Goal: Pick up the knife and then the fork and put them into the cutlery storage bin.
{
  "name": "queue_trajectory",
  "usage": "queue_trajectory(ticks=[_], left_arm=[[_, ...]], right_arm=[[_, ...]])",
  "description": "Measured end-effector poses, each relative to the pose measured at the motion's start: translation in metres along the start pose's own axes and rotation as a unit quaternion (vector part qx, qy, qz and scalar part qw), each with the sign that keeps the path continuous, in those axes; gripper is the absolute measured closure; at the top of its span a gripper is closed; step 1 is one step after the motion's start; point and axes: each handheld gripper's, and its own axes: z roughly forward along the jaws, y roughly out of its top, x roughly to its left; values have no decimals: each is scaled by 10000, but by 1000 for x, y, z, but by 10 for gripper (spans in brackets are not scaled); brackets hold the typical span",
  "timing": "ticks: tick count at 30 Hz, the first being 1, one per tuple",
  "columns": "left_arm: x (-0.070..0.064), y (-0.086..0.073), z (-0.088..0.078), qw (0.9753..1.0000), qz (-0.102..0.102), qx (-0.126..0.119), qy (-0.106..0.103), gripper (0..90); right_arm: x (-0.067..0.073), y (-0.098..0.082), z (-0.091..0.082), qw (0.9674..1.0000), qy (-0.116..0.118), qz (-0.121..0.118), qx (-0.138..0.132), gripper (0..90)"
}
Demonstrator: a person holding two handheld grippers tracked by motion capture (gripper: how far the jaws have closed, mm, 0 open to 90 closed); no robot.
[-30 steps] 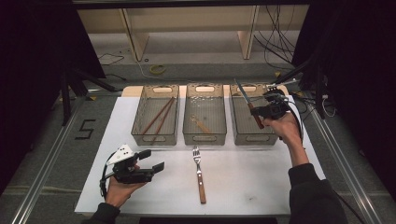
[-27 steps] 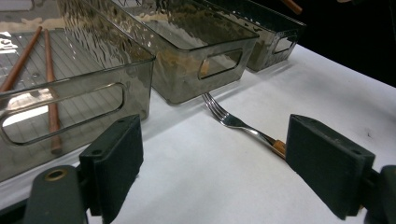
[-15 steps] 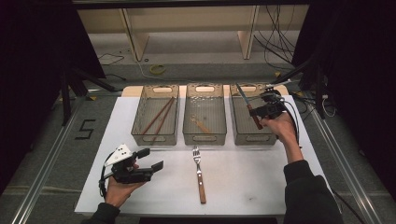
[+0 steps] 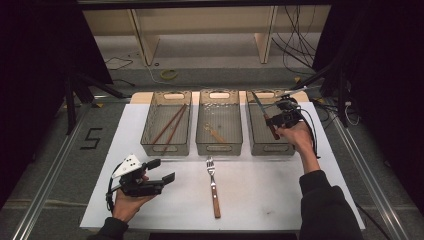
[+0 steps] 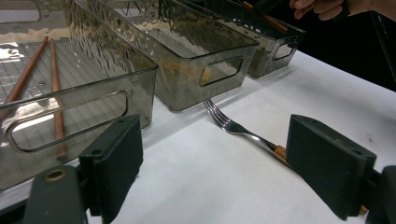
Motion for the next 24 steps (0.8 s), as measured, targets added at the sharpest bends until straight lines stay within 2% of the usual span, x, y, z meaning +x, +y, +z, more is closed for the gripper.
queue_trajectory(ticks=[4, 6, 11, 16, 22, 24], left_arm=[[0, 0, 0, 10000, 0, 14, 1, 186], [0, 0, 0, 10000, -1, 16, 0, 186], [0, 0, 0, 10000, 0, 18, -2, 186], [0, 0, 0, 10000, -2, 15, -1, 187], [0, 0, 0, 10000, 1, 15, 2, 186], [0, 0, 0, 10000, 3, 12, 2, 186]], right_arm=[[-2, 0, 5, 9999, 86, 51, 46, 751], [-2, 0, 7, 9998, 163, 36, 111, 667], [1, 1, 1, 9994, 327, 21, -76, 571], [12, -1, -10, 9987, 385, -146, -301, 510], [29, -9, -23, 9959, 661, -343, -512, 414], [35, -13, -26, 9943, 774, -441, -590, 407]])
